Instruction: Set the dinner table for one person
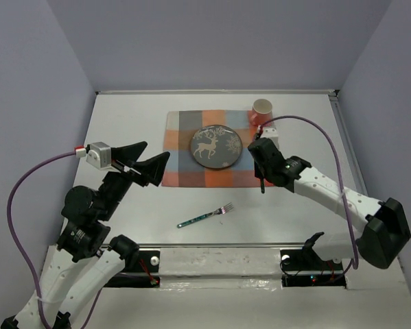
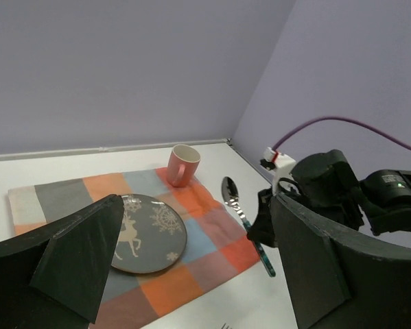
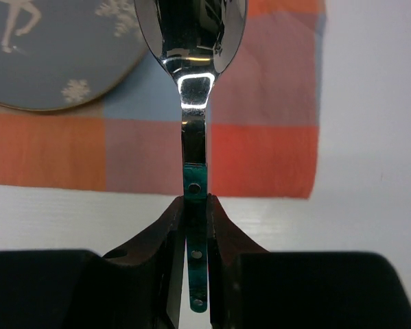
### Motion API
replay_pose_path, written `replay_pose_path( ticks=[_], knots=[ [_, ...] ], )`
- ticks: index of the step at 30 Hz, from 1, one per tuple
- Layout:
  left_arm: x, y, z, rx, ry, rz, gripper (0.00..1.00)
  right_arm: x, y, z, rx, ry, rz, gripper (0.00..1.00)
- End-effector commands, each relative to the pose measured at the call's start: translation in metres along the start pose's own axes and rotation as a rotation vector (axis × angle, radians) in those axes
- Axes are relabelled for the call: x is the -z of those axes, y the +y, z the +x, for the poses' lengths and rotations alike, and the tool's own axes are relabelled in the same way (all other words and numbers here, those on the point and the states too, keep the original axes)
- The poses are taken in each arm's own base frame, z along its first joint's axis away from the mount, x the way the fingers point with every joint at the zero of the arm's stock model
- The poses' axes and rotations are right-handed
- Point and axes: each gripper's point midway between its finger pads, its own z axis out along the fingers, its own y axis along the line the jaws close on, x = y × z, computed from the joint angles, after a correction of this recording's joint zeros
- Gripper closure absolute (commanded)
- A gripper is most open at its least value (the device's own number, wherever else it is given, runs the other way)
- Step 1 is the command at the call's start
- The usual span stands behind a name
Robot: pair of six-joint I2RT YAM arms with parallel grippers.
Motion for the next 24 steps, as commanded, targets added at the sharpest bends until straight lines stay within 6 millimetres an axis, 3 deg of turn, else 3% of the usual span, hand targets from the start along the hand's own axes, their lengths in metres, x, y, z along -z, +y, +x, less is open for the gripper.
replay_pose_path(
  ticks=[1,6,11,24],
  knots=[
    [-0.006,0.001,-0.003,-0.010,-0.019,0.005,0.01,-0.015,0.059,-0.073,0.184,-0.172,-0.212,1.00],
    [-0.005,0.003,-0.004,-0.018,-0.025,-0.003,0.01,-0.061,0.073,-0.081,0.151,-0.096,-0.336,1.00],
    [-0.007,0.003,-0.001,-0.018,-0.015,-0.002,0.01,-0.105,0.056,-0.081,0.084,-0.032,-0.292,1.00],
    [-0.012,0.009,0.005,-0.016,0.006,-0.022,0.01,-0.154,0.047,-0.070,-0.003,0.029,-0.247,1.00]
  ],
)
